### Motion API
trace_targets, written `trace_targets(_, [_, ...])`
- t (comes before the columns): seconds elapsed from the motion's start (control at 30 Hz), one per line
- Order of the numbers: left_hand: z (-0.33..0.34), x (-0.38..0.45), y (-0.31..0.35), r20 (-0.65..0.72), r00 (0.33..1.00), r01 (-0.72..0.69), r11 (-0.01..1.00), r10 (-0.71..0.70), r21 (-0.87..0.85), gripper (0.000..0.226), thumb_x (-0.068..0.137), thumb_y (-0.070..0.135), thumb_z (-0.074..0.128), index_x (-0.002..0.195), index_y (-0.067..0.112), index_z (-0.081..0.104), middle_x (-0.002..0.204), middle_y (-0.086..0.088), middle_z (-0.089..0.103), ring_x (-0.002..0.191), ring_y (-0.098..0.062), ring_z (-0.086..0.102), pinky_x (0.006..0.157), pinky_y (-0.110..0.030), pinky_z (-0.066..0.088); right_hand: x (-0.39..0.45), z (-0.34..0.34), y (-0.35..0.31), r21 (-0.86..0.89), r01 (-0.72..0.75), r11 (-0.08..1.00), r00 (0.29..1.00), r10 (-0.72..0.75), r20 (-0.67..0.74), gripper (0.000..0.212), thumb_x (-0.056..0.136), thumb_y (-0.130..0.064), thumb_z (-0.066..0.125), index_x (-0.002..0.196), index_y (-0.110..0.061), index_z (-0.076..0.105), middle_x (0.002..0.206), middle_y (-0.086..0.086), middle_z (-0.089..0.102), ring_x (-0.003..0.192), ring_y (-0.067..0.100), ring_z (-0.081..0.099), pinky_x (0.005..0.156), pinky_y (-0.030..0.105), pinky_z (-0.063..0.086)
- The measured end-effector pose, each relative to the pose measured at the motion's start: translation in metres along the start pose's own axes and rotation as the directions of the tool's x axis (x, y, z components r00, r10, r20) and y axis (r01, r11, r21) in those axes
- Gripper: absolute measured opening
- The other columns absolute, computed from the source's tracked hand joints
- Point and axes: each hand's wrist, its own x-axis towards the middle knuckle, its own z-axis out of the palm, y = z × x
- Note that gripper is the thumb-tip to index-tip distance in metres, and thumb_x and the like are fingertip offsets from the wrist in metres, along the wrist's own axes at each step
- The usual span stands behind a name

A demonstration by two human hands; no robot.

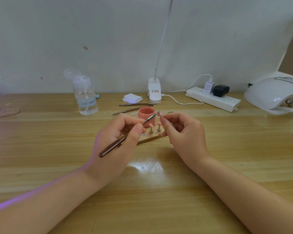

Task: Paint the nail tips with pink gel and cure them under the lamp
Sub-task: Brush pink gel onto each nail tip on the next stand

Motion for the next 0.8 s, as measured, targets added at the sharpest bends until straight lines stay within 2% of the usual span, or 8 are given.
trace_targets(0.1, [-0.0013,-0.001,-0.0002,0.009,1.0,-0.01,1.0,0.01,0.028,0.013,0.086,0.034,0.052,0.089,0.027,0.063,0.084,0.008,0.072,0.081,-0.008,0.069,0.071,-0.018,0.052,0.0001,-0.0004,0.0,0.002,-0.006,1.0,1.0,0.006,0.007,0.002,0.088,-0.017,0.069,0.09,-0.018,0.069,0.076,-0.003,0.071,0.061,0.009,0.067,0.06,0.026,0.048])
trace_targets(0.3, [0.0006,-0.0004,-0.0002,-0.04,0.999,0.008,1.0,-0.008,-0.022,0.009,0.089,0.033,0.055,0.093,0.03,0.062,0.085,0.012,0.072,0.081,-0.002,0.067,0.071,-0.013,0.05,0.0002,0.0001,0.0002,-0.013,-0.002,1.0,1.0,0.002,-0.001,0.003,0.087,-0.017,0.07,0.089,-0.019,0.069,0.072,-0.003,0.07,0.062,0.01,0.067,0.06,0.027,0.048])
trace_targets(0.43, [0.0002,-0.0015,-0.0028,-0.01,1.0,0.025,0.999,-0.025,-0.025,0.011,0.089,0.03,0.056,0.09,0.023,0.063,0.083,0.007,0.073,0.078,-0.004,0.068,0.07,-0.019,0.053,0.0001,0.0002,0.0,-0.018,0.0,1.0,1.0,0.0,0.002,0.002,0.087,-0.018,0.07,0.089,-0.019,0.07,0.071,0.0,0.071,0.063,0.014,0.067,0.061,0.032,0.051])
trace_targets(0.53, [-0.001,-0.0024,-0.0021,-0.011,1.0,0.003,0.999,-0.003,-0.033,0.015,0.086,0.033,0.051,0.087,0.023,0.063,0.08,0.001,0.072,0.074,-0.006,0.067,0.067,-0.017,0.052,-0.0001,-0.0006,0.0,-0.006,-0.007,1.0,1.0,0.007,0.01,0.004,0.088,-0.016,0.069,0.092,-0.015,0.069,0.075,-0.001,0.071,0.062,0.011,0.067,0.06,0.027,0.049])
trace_targets(0.7, [0.0006,0.0017,-0.0028,-0.08,0.996,0.03,0.998,-0.034,-0.057,0.017,0.09,0.036,0.053,0.091,0.022,0.063,0.082,0.006,0.072,0.076,-0.008,0.067,0.069,-0.018,0.052,-0.0004,0.0005,-0.0021,0.042,-0.026,0.999,0.999,0.025,0.027,0.003,0.087,-0.015,0.069,0.09,-0.013,0.069,0.074,-0.002,0.07,0.059,0.009,0.066,0.054,0.02,0.048])
trace_targets(0.8, [0.0022,0.0017,-0.0031,-0.065,0.996,0.055,0.997,-0.059,-0.055,0.01,0.093,0.03,0.057,0.091,0.022,0.063,0.083,0.009,0.073,0.076,-0.006,0.068,0.07,-0.018,0.053,-0.0011,0.0001,-0.0036,0.048,-0.021,0.999,0.999,0.019,0.037,0.001,0.087,-0.014,0.069,0.088,-0.014,0.069,0.073,-0.003,0.07,0.059,0.011,0.067,0.053,0.02,0.048])
